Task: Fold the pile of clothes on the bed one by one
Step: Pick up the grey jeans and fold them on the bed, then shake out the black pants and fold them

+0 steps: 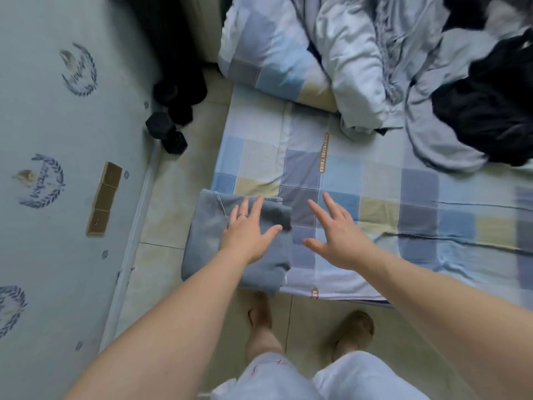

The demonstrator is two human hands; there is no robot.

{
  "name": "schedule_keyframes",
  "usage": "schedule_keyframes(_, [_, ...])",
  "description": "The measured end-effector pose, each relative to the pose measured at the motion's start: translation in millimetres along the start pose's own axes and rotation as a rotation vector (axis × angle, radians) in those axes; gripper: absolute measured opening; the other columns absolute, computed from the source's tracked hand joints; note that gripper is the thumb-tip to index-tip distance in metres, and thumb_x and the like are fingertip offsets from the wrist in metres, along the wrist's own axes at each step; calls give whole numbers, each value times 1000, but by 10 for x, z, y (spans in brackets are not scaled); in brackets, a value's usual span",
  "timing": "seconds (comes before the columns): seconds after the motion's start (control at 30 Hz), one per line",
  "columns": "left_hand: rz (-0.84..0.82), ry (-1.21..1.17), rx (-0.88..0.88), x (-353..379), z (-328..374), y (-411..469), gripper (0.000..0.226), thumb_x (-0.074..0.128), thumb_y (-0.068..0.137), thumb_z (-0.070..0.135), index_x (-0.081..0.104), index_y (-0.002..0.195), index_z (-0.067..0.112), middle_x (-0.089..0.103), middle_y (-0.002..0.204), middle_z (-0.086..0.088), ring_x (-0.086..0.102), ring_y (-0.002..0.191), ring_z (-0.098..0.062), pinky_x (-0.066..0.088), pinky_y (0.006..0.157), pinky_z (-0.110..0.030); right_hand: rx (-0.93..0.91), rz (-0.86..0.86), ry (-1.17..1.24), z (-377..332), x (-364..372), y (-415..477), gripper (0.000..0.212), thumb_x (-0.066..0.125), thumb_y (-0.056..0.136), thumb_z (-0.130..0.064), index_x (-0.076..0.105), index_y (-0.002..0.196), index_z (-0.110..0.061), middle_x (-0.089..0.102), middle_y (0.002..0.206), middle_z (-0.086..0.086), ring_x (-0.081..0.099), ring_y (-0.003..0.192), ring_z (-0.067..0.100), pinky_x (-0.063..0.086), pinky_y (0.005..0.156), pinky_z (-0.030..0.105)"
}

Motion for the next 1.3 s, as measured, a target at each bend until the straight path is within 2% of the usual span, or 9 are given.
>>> schedule_keyframes(0.07, [21,-37,27,-79,477,-62,84,47,95,66,1,160,40,-5,170,2,-4,155,-25,16,123,-51,42,30,-17,310,-341,-275,87,54,95,-59,1,160,-37,-14,168,-2,-1,155,24,20,123,45])
schedule_keyframes(0.23, [63,89,199,-97,1930,-124,83,43,95,68,-3,159,42,-9,169,2,-7,155,-27,9,125,-49,130,159,-74,1345,-1064,-843,84,52,95,-59,2,159,-37,-12,168,-1,2,155,24,20,121,47])
schedule_keyframes(0.37, [139,138,272,52,3073,-63,81,41,95,69,0,159,41,-6,170,2,-3,155,-27,12,123,-50,163,218,-96,2411,-1491,-1175,86,50,95,-60,-1,160,-37,-15,168,-2,0,155,23,19,121,46])
schedule_keyframes(0.57, [163,200,242,726,4554,-118,82,41,95,69,-1,159,40,-7,169,2,-5,155,-27,11,123,-49,168,214,-10,4195,-1879,-1695,84,51,96,-58,0,160,-37,-13,168,-4,2,155,22,18,122,45])
schedule_keyframes(0.77, [117,331,290,1415,5902,-63,80,40,97,68,-1,160,40,-5,169,1,-4,155,-27,13,122,-47,264,249,103,5807,-2129,-2197,83,52,96,-58,3,160,-36,-7,169,-2,2,155,21,17,123,46])
schedule_keyframes(1.1, [12,443,435,2239,7717,736,79,43,96,65,5,160,39,1,170,-1,2,155,-30,15,124,-47,429,251,263,7414,-2280,-2510,83,51,97,-58,0,159,-38,-11,168,-7,-1,155,20,16,123,47])
schedule_keyframes(1.3, [1,445,458,2565,8110,2146,79,47,96,61,7,160,38,2,170,-1,2,155,-30,18,123,-47,444,263,269,8144,-2311,-1545,83,50,96,-59,-2,159,-40,-11,167,-12,-4,155,16,12,123,44])
Point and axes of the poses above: each hand's wrist, its own y-axis towards the middle knuckle, its own x-axis out of the palm, z = x × y, the point moved 10 cm from there along y, towards the middle knuckle
